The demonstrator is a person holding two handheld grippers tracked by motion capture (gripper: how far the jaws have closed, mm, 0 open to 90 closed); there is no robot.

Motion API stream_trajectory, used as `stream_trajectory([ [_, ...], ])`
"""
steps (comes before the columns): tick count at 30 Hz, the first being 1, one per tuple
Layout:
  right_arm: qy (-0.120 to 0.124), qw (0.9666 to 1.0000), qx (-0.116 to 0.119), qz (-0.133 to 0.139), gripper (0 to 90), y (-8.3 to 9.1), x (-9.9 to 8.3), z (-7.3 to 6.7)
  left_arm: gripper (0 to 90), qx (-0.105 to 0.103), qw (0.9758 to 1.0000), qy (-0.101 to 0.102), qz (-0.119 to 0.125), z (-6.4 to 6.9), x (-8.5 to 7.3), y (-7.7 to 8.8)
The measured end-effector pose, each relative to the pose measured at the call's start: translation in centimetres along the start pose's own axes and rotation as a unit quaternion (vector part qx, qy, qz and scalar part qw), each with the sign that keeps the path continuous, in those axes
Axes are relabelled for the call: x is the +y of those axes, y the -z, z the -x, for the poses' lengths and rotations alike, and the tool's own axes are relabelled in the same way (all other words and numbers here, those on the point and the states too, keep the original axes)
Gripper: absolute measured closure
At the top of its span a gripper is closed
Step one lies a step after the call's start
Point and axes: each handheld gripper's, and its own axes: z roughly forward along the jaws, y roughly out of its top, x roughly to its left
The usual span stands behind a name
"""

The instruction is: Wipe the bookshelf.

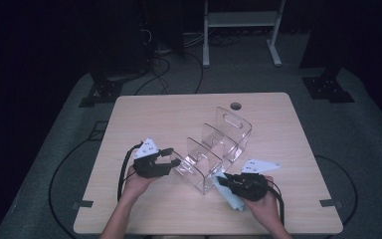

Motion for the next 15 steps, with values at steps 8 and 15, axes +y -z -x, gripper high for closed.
stream_trajectory([
  [8,0.007,0.9992,0.025,0.031,78.1,1.0,1.1,-1.4,46.0,0.001,1.0000,0.005,0.003,0.0,-0.1,-0.2],
  [15,0.005,0.9983,0.043,0.038,78.1,-0.3,1.0,-1.8,45.6,0.010,0.9999,0.006,0.004,0.1,-0.1,-0.3],
])
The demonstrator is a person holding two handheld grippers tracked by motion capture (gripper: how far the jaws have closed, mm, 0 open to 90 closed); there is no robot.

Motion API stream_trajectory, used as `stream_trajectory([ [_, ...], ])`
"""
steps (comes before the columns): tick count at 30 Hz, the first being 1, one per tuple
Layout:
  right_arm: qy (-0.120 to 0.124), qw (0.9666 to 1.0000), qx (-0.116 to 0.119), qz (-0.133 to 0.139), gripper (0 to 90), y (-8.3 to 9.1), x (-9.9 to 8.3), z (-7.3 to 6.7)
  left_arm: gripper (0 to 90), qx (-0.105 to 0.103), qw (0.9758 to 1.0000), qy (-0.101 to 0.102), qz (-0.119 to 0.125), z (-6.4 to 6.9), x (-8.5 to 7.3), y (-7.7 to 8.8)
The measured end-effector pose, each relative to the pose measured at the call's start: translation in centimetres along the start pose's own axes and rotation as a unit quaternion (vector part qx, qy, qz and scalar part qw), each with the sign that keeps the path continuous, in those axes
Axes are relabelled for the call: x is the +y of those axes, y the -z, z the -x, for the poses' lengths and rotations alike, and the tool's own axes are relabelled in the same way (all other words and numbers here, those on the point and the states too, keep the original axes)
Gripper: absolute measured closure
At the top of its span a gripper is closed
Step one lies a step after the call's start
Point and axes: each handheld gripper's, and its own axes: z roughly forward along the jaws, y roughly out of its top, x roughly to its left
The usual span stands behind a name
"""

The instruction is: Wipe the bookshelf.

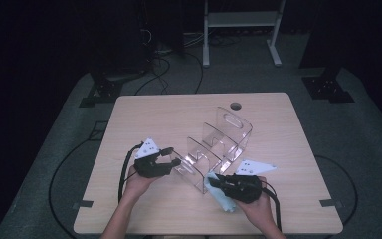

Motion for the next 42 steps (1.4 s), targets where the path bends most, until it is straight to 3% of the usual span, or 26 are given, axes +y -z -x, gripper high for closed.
stream_trajectory([
  [5,0.005,0.9994,-0.008,-0.033,78.1,-1.0,-1.2,-0.2,45.6,-0.001,1.0000,-0.001,-0.001,0.0,0.0,0.0],
  [10,0.022,0.9997,-0.001,-0.012,78.1,-0.3,-0.1,-1.3,45.6,-0.003,1.0000,-0.001,-0.003,0.0,0.1,0.0],
  [12,0.035,0.9992,-0.007,-0.016,78.0,-0.5,-0.2,-1.6,45.5,-0.002,1.0000,-0.001,-0.003,0.0,0.1,0.0],
  [19,0.017,0.9979,-0.008,-0.062,78.0,-2.4,-2.4,-0.8,45.3,0.001,1.0000,0.001,-0.001,0.0,0.0,-0.1],
  [26,0.021,0.9981,-0.007,-0.058,77.9,-2.3,-2.2,-1.0,45.6,-0.001,1.0000,0.001,-0.001,0.0,0.0,-0.1],
  [28,0.024,0.9964,-0.017,-0.080,77.8,-3.2,-2.9,-0.8,45.6,0.001,1.0000,0.000,-0.001,0.1,0.1,-0.1],
  [33,0.002,0.9936,-0.016,-0.112,77.8,-4.3,-4.2,0.1,45.6,-0.002,1.0000,0.001,-0.001,0.0,0.0,-0.1],
  [35,0.009,0.9944,-0.018,-0.104,77.9,-3.9,-3.9,-0.2,45.7,-0.003,1.0000,0.000,-0.001,0.0,0.1,-0.1],
  [38,0.015,0.9973,-0.015,-0.071,77.9,-2.7,-2.7,-0.7,45.9,-0.005,1.0000,0.001,-0.002,0.1,0.1,-0.1],
  [40,0.019,0.9973,-0.018,-0.069,77.9,-2.6,-2.6,-0.8,45.9,-0.004,1.0000,-0.002,-0.002,0.2,0.0,-0.1],
  [42,0.008,0.9967,-0.015,-0.080,77.9,-3.1,-3.2,-0.4,45.8,-0.004,1.0000,-0.001,-0.003,0.2,0.1,-0.1],
])
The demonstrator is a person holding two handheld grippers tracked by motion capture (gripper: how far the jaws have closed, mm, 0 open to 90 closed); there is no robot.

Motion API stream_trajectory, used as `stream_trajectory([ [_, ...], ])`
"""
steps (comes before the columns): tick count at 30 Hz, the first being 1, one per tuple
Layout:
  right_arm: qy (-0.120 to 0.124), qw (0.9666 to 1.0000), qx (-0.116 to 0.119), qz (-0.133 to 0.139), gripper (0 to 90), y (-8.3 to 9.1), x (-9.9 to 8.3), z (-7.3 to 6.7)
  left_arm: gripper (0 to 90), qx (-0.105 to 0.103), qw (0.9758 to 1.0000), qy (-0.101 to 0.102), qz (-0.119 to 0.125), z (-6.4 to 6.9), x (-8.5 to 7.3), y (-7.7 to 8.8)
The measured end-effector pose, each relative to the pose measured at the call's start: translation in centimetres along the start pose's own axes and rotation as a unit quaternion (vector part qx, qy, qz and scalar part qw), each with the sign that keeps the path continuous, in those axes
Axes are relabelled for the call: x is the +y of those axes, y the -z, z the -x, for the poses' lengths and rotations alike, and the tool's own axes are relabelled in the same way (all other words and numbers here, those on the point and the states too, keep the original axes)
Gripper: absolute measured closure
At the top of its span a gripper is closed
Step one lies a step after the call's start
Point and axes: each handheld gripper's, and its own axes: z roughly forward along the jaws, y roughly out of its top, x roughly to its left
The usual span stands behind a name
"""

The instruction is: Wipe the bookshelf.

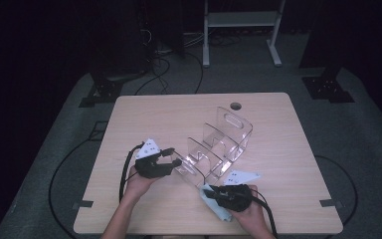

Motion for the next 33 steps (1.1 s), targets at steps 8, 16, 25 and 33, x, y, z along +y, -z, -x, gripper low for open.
stream_trajectory([
  [8,-0.007,0.9995,-0.005,-0.029,77.9,-1.2,-0.8,0.4,45.8,0.000,1.0000,0.000,0.001,-0.1,0.0,0.0],
  [16,-0.005,0.9998,-0.006,-0.019,77.9,-1.0,-0.8,0.4,45.8,0.001,1.0000,0.001,0.001,0.0,0.0,0.0],
  [25,-0.003,0.9999,-0.003,0.010,77.8,0.3,0.2,-0.1,46.0,-0.002,1.0000,0.000,0.002,0.0,0.0,0.0],
  [33,-0.016,0.9993,-0.007,-0.032,77.6,-1.4,-1.1,0.6,46.0,-0.002,1.0000,0.001,0.001,0.0,-0.1,0.0],
])
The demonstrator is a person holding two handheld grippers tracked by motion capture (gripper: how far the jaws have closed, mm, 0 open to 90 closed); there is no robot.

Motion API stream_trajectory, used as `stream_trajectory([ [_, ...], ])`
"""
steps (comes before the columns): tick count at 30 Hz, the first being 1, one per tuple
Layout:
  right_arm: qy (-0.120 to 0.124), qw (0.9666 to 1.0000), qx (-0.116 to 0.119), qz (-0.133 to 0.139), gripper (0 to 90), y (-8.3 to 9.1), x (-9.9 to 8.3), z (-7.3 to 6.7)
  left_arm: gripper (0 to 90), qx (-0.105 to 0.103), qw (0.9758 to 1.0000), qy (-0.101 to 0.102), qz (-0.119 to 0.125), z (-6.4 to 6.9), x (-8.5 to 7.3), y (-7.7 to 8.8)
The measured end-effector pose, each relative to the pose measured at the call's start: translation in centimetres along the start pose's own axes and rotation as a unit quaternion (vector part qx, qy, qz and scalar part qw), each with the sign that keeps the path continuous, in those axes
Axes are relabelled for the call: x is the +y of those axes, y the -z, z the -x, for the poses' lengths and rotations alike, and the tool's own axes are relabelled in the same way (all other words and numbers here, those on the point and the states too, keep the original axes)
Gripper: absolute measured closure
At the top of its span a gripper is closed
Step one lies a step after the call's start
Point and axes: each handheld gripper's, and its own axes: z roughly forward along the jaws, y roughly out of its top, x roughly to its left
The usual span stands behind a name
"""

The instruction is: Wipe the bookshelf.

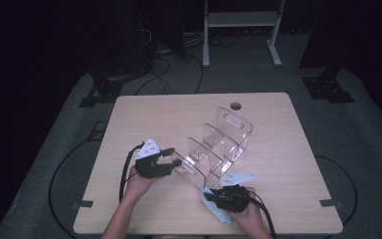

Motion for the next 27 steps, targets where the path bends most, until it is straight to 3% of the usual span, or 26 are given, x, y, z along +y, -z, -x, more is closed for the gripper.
stream_trajectory([
  [6,0.016,0.9988,0.003,0.046,77.7,2.1,1.5,-0.7,46.1,-0.004,1.0000,0.001,0.002,-0.1,0.0,-0.1],
  [8,0.012,0.9989,0.003,0.044,77.7,1.9,1.3,-0.7,46.1,-0.002,1.0000,-0.001,0.001,0.0,0.0,0.0],
  [13,-0.002,1.0000,0.001,0.000,77.8,0.1,0.0,0.0,46.1,-0.001,1.0000,-0.001,0.000,0.1,0.0,0.0],
  [19,0.013,0.9993,0.001,0.034,77.7,1.6,1.1,-0.5,46.2,-0.003,1.0000,0.000,0.002,0.0,0.0,-0.1],
  [21,0.010,0.9994,0.002,0.032,77.7,1.4,0.9,-0.4,46.1,-0.002,1.0000,-0.001,-0.001,0.0,0.0,0.0],
  [25,-0.001,1.0000,0.001,0.003,77.7,0.2,0.2,0.1,46.0,-0.001,1.0000,0.000,0.000,0.0,0.0,0.0],
  [27,0.002,1.0000,0.000,0.005,77.7,0.5,0.4,-0.1,46.1,-0.003,1.0000,-0.001,0.000,0.0,0.0,0.0],
])
